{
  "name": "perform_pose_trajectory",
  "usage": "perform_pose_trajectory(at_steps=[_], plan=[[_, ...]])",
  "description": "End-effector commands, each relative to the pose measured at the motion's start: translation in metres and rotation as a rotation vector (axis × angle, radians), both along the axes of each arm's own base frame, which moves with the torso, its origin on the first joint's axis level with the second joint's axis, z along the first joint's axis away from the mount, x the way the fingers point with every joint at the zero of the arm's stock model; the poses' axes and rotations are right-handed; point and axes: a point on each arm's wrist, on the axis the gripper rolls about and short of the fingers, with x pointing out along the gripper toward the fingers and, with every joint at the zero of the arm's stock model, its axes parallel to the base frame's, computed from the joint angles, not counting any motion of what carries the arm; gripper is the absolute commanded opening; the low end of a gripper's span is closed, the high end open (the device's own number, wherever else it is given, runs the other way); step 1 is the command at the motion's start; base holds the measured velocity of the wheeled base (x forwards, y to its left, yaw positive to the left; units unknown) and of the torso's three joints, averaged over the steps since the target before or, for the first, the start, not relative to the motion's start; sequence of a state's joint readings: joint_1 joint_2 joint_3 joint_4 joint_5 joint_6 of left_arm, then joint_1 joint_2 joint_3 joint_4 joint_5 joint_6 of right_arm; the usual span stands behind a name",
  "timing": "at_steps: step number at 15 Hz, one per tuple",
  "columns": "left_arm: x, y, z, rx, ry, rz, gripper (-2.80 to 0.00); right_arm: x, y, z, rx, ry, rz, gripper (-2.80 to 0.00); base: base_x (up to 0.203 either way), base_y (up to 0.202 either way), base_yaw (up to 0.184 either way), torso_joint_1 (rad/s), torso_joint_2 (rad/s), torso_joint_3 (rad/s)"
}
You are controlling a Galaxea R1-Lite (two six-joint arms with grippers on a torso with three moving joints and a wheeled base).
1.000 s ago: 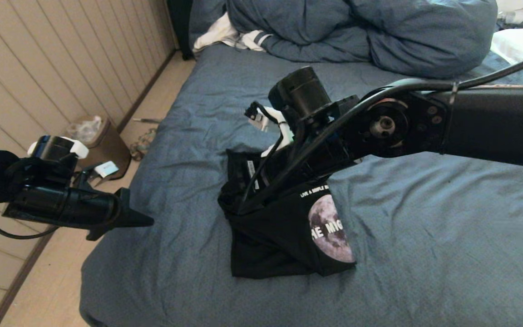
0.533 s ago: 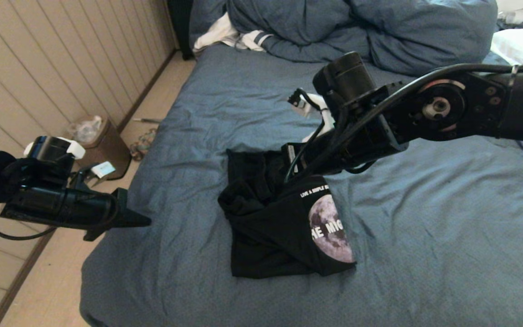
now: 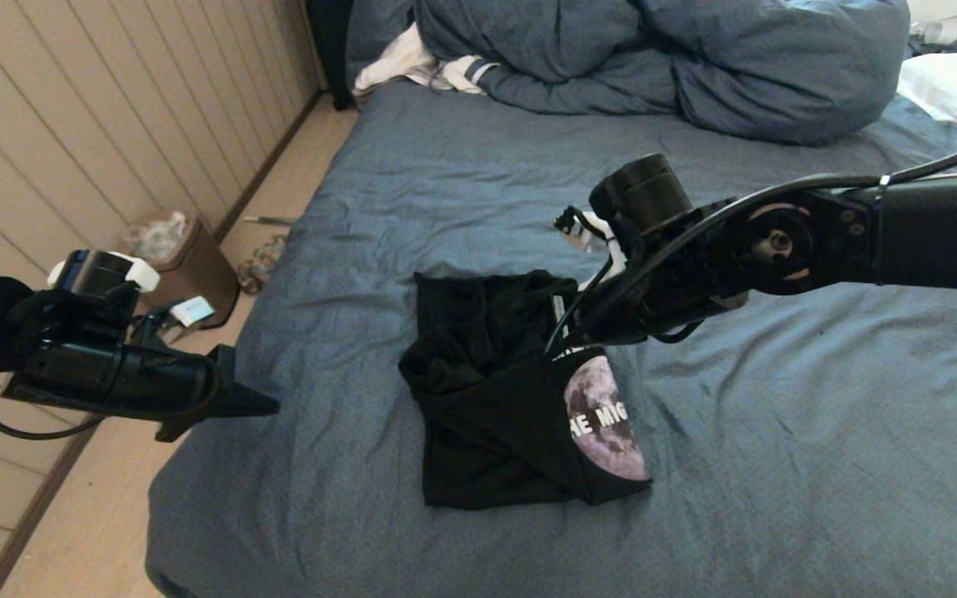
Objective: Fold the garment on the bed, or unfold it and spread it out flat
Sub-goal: Fold the black T-shirt
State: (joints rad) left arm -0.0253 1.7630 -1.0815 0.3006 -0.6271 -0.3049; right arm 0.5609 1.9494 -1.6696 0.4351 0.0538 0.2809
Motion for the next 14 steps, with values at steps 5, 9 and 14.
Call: perform_pose_trajectory(at_steps=[5, 9, 14], plan=[[0.001, 0.000, -0.002, -0.003, 0.009, -0.001, -2.80, 0.005, 0.005, -0.032, -0.026, 0.057, 0.004, -2.80, 0.000, 0.000, 0.000, 0.000, 0.00, 0.000], [0.003, 0.000, -0.004, -0.002, 0.015, -0.001, -2.80, -0.023, 0.028, -0.043, -0.049, 0.088, 0.093, -2.80, 0.000, 0.000, 0.000, 0.000, 0.00, 0.000], [0.003, 0.000, -0.004, -0.002, 0.015, 0.000, -2.80, -0.040, 0.044, -0.052, -0.061, 0.101, 0.153, -2.80, 0.000, 0.000, 0.000, 0.000, 0.00, 0.000]])
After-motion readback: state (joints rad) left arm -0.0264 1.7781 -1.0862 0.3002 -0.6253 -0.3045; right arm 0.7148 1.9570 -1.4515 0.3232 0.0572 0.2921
